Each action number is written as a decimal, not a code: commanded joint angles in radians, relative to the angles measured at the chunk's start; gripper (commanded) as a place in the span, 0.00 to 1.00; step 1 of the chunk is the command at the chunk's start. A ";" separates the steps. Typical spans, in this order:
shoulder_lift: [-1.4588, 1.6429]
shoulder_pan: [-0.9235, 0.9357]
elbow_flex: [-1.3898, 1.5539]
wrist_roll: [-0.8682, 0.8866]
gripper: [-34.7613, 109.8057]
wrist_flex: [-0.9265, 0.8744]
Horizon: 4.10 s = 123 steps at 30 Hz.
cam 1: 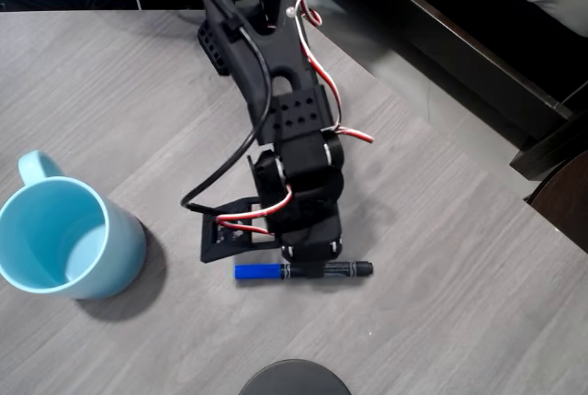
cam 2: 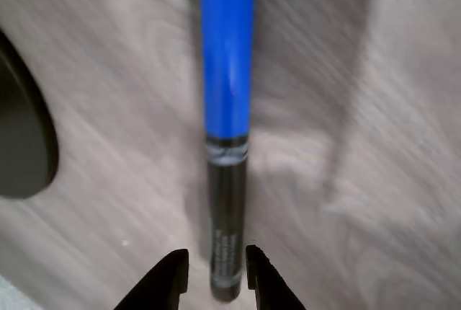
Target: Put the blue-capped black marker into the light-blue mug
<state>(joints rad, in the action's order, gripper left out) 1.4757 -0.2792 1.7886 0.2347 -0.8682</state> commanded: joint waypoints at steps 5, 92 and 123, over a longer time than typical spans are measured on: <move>-0.060 0.020 -0.035 0.006 0.36 0.017; 0.778 0.617 0.402 0.669 0.24 0.657; 0.885 0.715 0.644 0.647 0.38 0.709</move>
<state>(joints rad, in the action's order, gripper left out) 2.3608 0.4372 2.4360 0.8882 -0.1795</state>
